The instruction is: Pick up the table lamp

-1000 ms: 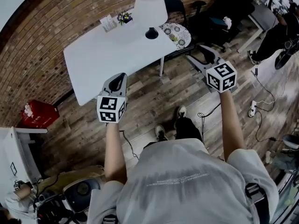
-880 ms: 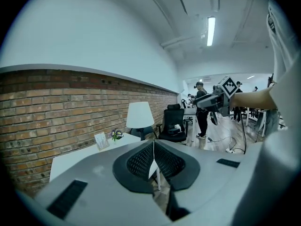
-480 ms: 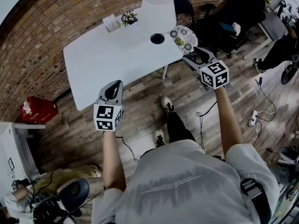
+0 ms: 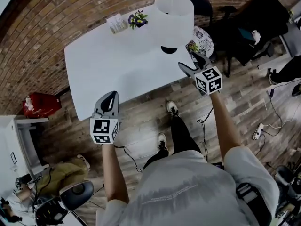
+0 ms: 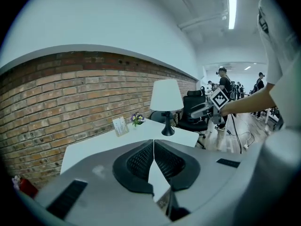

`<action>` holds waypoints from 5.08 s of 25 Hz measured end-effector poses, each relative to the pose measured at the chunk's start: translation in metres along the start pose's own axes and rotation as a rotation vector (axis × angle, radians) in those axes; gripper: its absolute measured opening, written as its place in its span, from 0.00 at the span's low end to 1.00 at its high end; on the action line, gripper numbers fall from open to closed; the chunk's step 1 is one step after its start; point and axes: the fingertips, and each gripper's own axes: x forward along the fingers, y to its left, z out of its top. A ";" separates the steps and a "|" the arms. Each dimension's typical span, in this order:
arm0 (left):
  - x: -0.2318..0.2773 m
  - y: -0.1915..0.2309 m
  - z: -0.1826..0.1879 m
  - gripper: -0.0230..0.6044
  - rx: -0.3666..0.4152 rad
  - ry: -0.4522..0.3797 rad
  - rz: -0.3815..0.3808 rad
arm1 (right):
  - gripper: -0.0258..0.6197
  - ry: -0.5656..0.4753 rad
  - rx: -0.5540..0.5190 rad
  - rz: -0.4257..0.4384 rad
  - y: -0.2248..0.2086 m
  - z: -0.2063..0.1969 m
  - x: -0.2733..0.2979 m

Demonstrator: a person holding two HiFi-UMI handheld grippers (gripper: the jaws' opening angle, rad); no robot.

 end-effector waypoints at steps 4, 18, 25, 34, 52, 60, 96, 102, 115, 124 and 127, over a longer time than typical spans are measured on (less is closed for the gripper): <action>0.027 0.010 -0.003 0.06 -0.022 0.035 0.010 | 0.56 0.010 0.001 0.015 -0.010 -0.008 0.039; 0.122 0.028 -0.014 0.06 -0.092 0.108 0.021 | 0.57 -0.049 -0.018 0.001 -0.042 -0.016 0.115; 0.161 0.024 -0.015 0.06 -0.115 0.117 0.015 | 0.56 -0.069 -0.064 0.000 -0.049 -0.017 0.138; 0.185 0.016 -0.015 0.06 -0.131 0.129 0.012 | 0.52 -0.059 -0.098 0.015 -0.044 -0.026 0.154; 0.182 0.023 -0.040 0.06 -0.183 0.174 0.043 | 0.33 -0.160 -0.077 -0.060 -0.061 -0.005 0.185; 0.177 0.020 -0.049 0.06 -0.190 0.194 0.045 | 0.27 -0.187 -0.077 -0.092 -0.066 0.002 0.186; 0.045 0.005 0.010 0.06 -0.097 -0.007 0.071 | 0.27 -0.133 -0.116 -0.171 -0.001 0.063 0.025; 0.011 -0.006 0.023 0.06 -0.035 -0.036 0.083 | 0.27 -0.148 -0.141 -0.143 0.032 0.082 -0.028; -0.057 -0.051 0.052 0.06 0.057 -0.127 0.034 | 0.27 -0.123 -0.116 -0.130 0.104 0.099 -0.146; -0.082 -0.078 0.078 0.06 0.096 -0.203 -0.007 | 0.27 -0.145 -0.113 -0.161 0.123 0.104 -0.202; -0.089 -0.086 0.085 0.06 0.100 -0.223 -0.010 | 0.27 -0.142 -0.109 -0.161 0.127 0.101 -0.219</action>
